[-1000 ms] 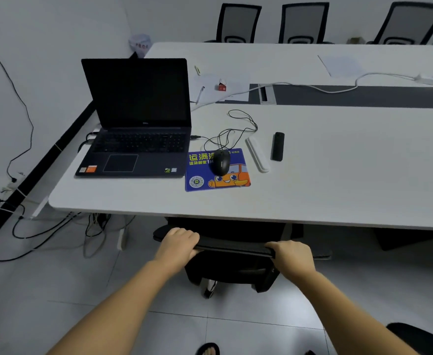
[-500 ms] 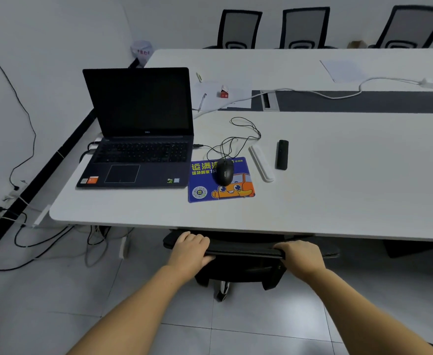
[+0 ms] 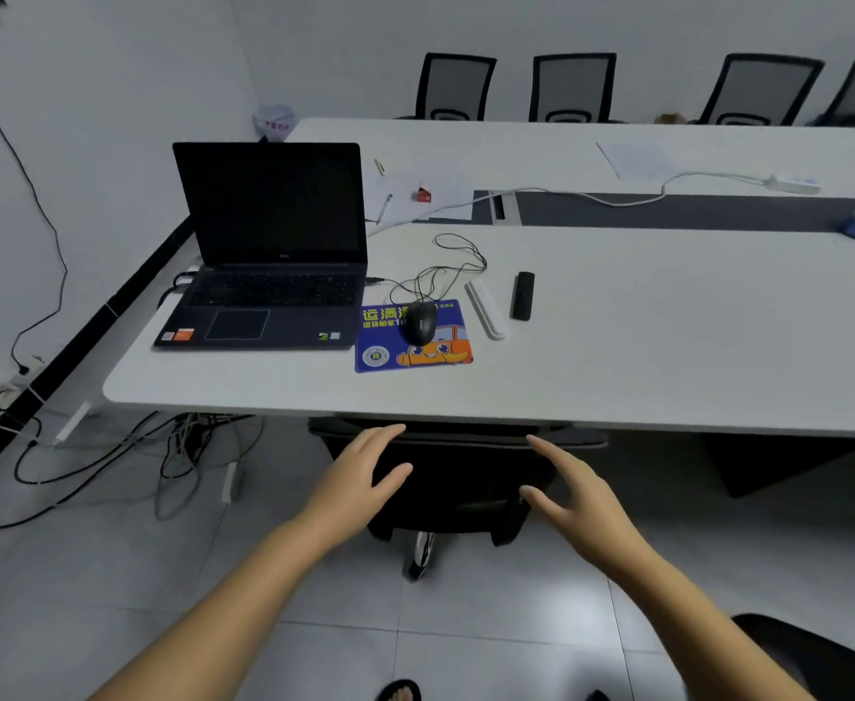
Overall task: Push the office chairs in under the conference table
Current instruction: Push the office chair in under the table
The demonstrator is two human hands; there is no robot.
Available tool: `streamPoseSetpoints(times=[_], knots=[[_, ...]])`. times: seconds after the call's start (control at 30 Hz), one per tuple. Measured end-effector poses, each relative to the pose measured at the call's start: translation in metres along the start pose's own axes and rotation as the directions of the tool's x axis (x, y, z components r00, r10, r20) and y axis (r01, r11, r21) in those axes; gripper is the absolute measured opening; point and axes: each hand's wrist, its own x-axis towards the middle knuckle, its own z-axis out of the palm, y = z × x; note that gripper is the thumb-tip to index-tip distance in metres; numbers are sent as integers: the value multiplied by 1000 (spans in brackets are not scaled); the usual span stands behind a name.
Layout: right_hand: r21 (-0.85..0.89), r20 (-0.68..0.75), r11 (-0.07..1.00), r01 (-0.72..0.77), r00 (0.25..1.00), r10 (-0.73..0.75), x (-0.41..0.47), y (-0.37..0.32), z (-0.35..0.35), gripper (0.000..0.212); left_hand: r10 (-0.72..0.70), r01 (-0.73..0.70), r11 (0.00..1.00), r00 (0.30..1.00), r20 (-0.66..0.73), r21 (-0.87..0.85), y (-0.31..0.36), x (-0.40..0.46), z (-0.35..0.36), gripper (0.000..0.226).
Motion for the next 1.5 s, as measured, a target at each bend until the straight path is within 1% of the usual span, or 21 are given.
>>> streamPoseSetpoints(times=[0.1, 0.17, 0.23, 0.47, 0.6, 0.7, 0.83, 0.9, 0.97, 1.03, 1.13, 1.2, 1.33, 1.4, 1.5], knots=[[174, -84, 985, -8, 996, 23, -49, -8, -6, 54, -35, 9, 977, 993, -116, -215, 18, -47, 6, 43], [264, -111, 964, -32, 992, 63, -80, -8, -7, 53, -76, 32, 958, 986, -147, -284, 25, -78, 12, 41], [316, -122, 947, -60, 987, 103, -110, -4, -7, 53, -124, 69, 944, 981, -153, -322, 30, -107, 18, 42], [397, -124, 893, -213, 952, 282, -206, 21, 3, 53, -204, 164, 922, 976, -80, -350, 53, -186, 53, 46], [456, -113, 852, -256, 933, 341, -242, 33, 12, 56, -227, 199, 901, 973, -30, -385, 66, -218, 76, 44], [486, -141, 837, -250, 923, 358, -261, 33, 15, 57, -193, 181, 905, 981, 8, -385, 68, -232, 82, 43], [514, -257, 829, -218, 884, 391, -285, 21, 18, 59, -109, 113, 907, 993, 33, -405, 71, -239, 78, 39], [548, -309, 811, -206, 851, 425, -301, 13, 23, 59, -56, 76, 909, 997, 60, -410, 71, -240, 75, 40], [580, -363, 790, -198, 806, 468, -321, 1, 30, 56, 8, 33, 904, 996, 94, -426, 71, -243, 70, 35], [610, -416, 770, -188, 751, 513, -344, -12, 41, 53, 67, 2, 896, 988, 141, -444, 68, -252, 65, 36], [621, -479, 756, -205, 664, 574, -386, -33, 63, 52, 135, -25, 889, 969, 209, -457, 59, -275, 59, 43], [628, -509, 743, -232, 600, 617, -416, -48, 80, 53, 171, -39, 880, 956, 239, -473, 54, -293, 56, 42], [669, -550, 699, -253, 465, 694, -474, -68, 110, 48, 225, -33, 867, 915, 333, -497, 52, -328, 60, 34], [685, -570, 684, -251, 401, 717, -497, -78, 115, 48, 259, -44, 864, 893, 369, -501, 59, -340, 62, 35], [694, -593, 675, -249, 333, 733, -528, -81, 120, 48, 317, -69, 849, 860, 400, -524, 70, -354, 72, 37]])
